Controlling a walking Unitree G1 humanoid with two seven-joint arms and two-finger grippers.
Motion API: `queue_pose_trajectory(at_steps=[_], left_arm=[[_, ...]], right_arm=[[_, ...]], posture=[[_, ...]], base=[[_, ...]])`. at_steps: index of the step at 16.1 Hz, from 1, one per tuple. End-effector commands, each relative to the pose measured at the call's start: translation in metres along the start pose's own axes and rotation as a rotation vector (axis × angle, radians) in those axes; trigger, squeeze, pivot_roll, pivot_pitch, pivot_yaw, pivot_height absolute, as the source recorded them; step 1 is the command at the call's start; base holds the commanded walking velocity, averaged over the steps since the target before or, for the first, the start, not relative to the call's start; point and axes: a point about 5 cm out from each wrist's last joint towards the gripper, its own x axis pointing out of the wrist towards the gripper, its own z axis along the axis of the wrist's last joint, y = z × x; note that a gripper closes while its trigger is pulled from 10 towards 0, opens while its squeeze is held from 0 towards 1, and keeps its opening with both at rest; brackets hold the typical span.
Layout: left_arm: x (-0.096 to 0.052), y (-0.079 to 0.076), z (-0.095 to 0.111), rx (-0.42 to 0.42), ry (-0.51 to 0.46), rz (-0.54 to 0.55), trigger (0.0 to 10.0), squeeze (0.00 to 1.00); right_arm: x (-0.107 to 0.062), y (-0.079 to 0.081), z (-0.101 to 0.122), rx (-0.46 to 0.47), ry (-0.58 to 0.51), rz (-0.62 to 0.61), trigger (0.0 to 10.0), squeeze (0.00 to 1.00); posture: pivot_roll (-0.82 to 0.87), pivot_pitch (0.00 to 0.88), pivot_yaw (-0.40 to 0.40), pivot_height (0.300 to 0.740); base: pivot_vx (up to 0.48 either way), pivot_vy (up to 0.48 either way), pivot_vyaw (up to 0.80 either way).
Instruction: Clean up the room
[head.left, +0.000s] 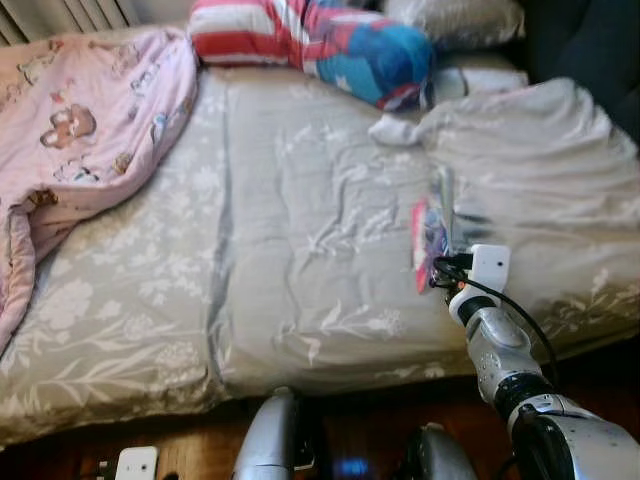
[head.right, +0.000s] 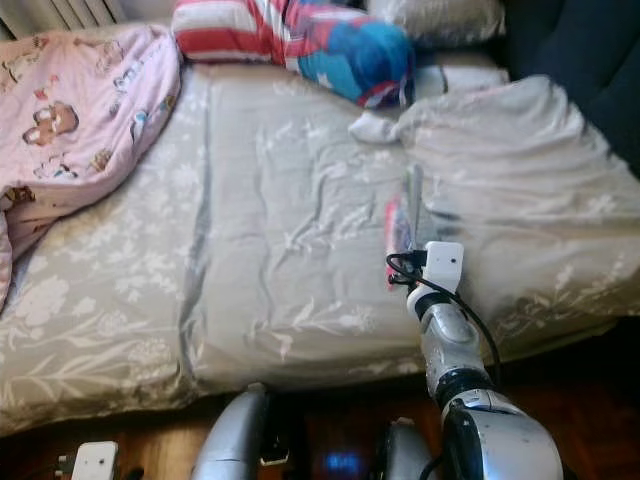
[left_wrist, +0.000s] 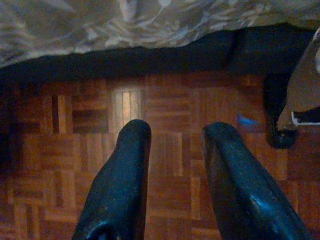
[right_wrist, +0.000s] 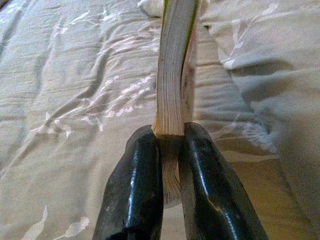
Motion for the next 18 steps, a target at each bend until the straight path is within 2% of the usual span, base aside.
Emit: queue_pose_trajectory(at_steps=[1,4,7,10,18], left_arm=[[-0.007,0.003,-0.012,0.008,0.032,-0.003,10.0,0.0],[-0.013,0.005,-0.019,0.017,0.023,-0.014,10.0,0.0],[-0.024,0.011,-0.031,0.046,0.044,-0.023,10.0,0.0],[-0.032,0.02,-0.037,0.049,0.037,-0.007,10.0,0.0],[-0.034,0.016,-0.032,0.05,-0.008,-0.022,10.0,0.0]], right_arm=[[0.004,0.009,0.007,-0.014,-0.021,0.036,10.0,0.0],[0.005,0.004,0.01,-0.011,-0.011,-0.005,10.0,0.0],[0.003,-0.003,0.003,-0.015,0.036,-0.033,10.0,0.0],[0.006,0.0,0.01,0.001,0.015,-0.019,10.0,0.0],[0.013,0.01,0.027,0.011,-0.02,0.062,10.0,0.0]], posture=[[0.25,0.313,0.077,0.651],[0.27,0.341,0.089,0.651],[0.3,0.362,0.101,0.651],[0.33,0.38,0.107,0.651],[0.34,0.407,0.111,0.651]], base=[[0.0,0.0,0.0],[0.0,0.0,0.0],[0.0,0.0,0.0],[0.0,0.0,0.0],[0.0,0.0,0.0]])
